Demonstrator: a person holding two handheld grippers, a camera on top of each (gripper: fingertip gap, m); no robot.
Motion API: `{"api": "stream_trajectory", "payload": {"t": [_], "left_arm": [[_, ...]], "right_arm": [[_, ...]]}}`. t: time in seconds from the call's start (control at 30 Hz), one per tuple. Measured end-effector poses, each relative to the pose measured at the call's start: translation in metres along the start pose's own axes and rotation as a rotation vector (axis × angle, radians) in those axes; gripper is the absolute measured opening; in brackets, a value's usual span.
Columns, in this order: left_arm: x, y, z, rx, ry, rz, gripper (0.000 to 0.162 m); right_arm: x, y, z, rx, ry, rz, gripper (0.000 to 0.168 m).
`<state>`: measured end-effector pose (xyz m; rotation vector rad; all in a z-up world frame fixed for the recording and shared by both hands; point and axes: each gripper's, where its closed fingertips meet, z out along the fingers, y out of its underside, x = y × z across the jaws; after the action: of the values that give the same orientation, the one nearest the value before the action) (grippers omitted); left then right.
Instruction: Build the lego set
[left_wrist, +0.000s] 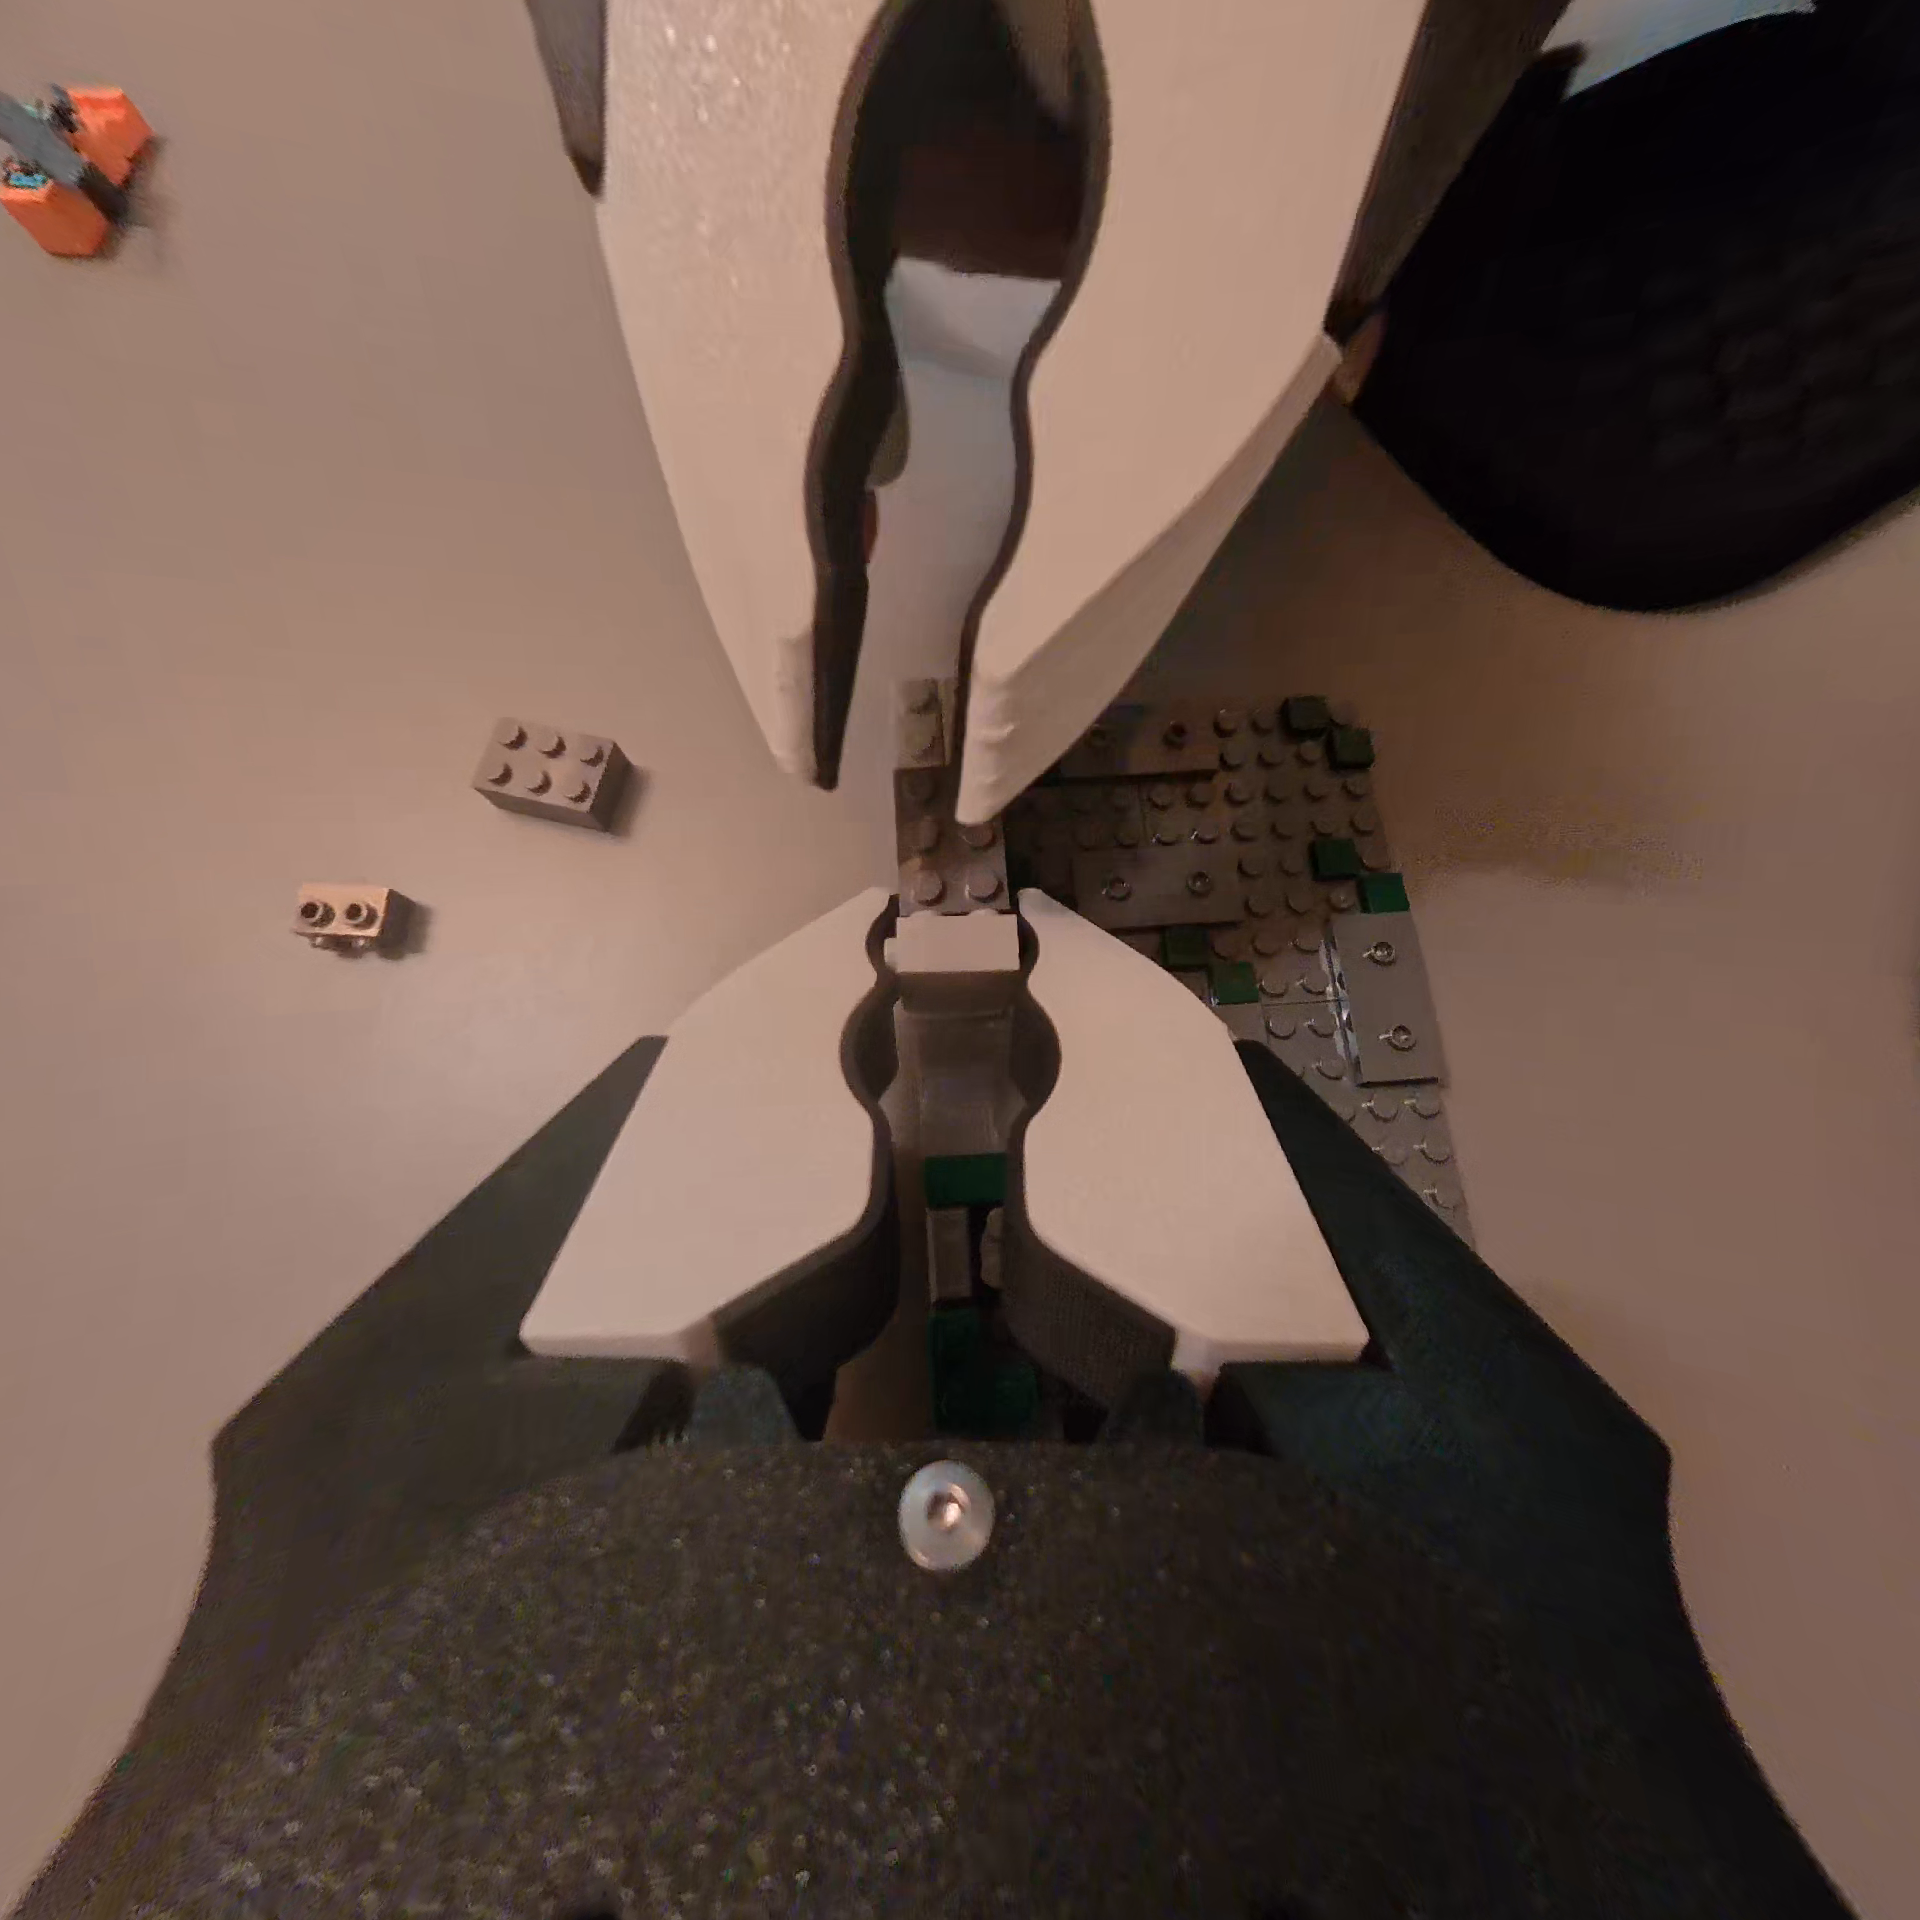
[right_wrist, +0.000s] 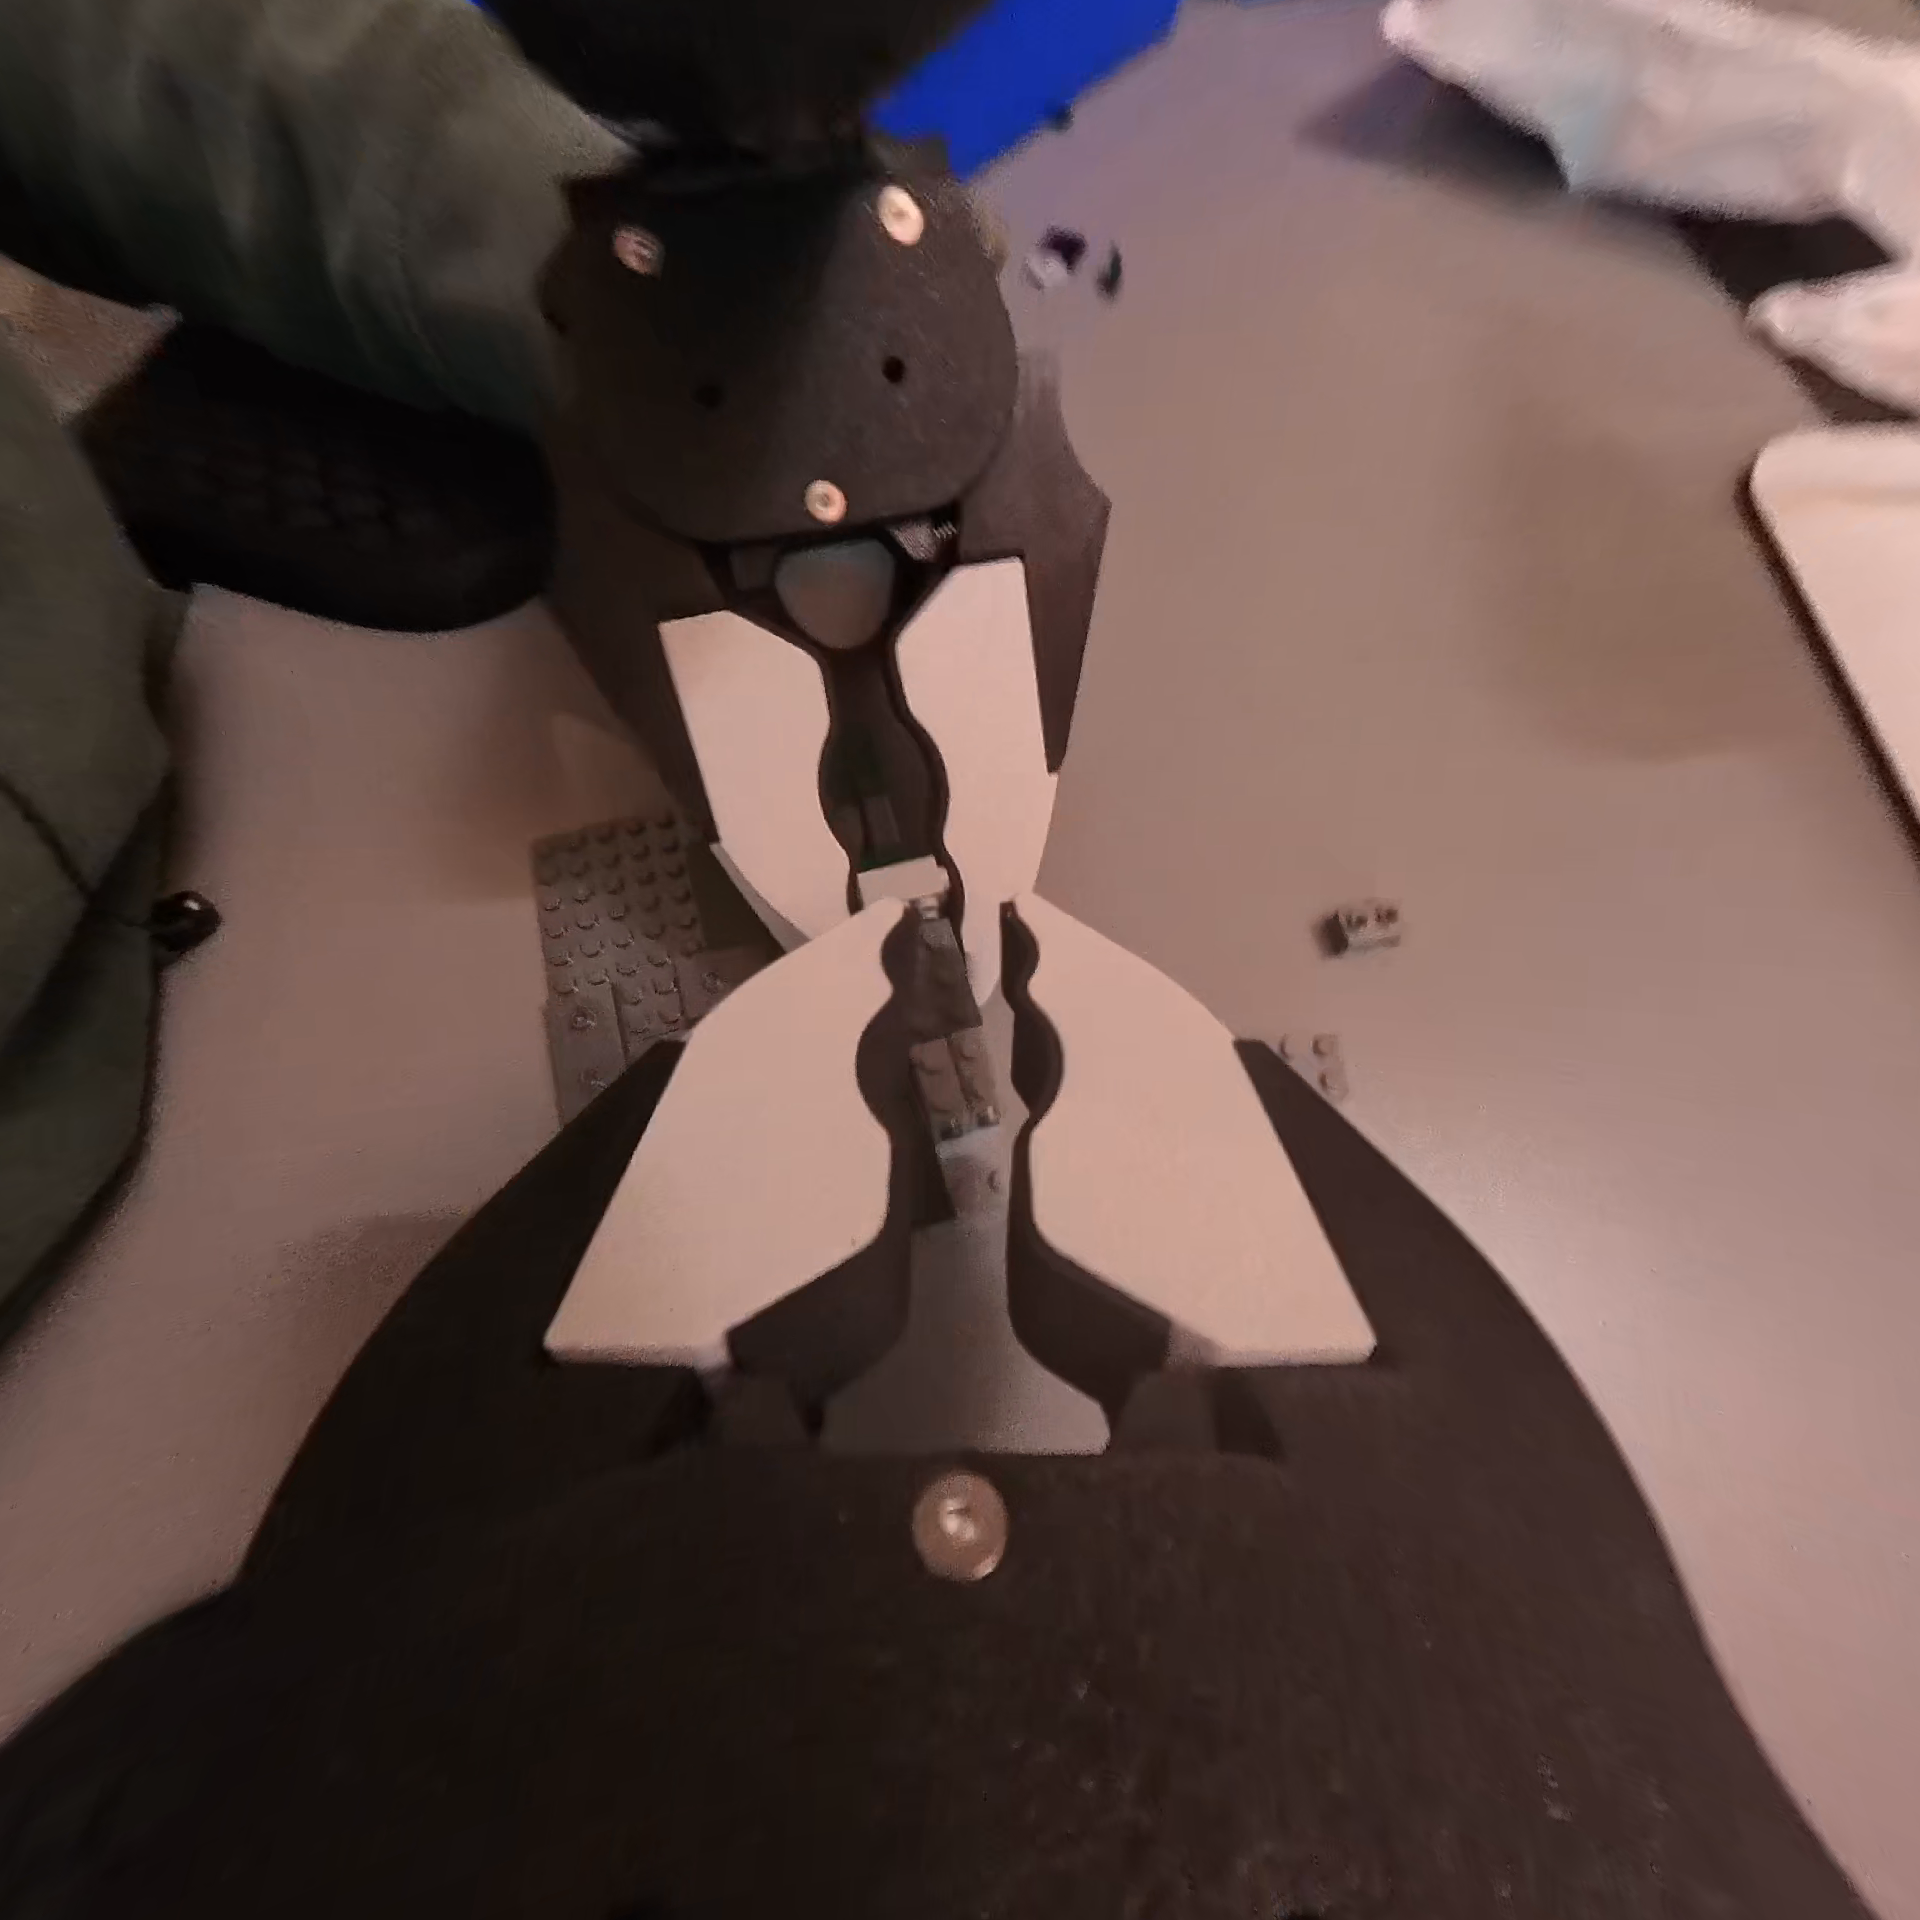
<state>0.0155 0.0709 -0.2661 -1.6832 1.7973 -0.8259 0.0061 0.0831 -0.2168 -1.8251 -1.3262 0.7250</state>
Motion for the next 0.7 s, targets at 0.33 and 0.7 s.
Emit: {"api": "stream_trajectory", "payload": {"t": [0.33, 0.7], "left_arm": [[-0.01, 0.0, -0.005, -0.077, -0.127, -0.087, 0.017], [-0.018, -0.002, -0.016, -0.194, -0.29, -0.106, 0.017]], "right_arm": [[-0.003, 0.002, 0.014, -0.181, 0.06, 0.341, 0.023], [0.0, -0.008, 0.014, -0.209, 0.049, 0.402, 0.018]]}}
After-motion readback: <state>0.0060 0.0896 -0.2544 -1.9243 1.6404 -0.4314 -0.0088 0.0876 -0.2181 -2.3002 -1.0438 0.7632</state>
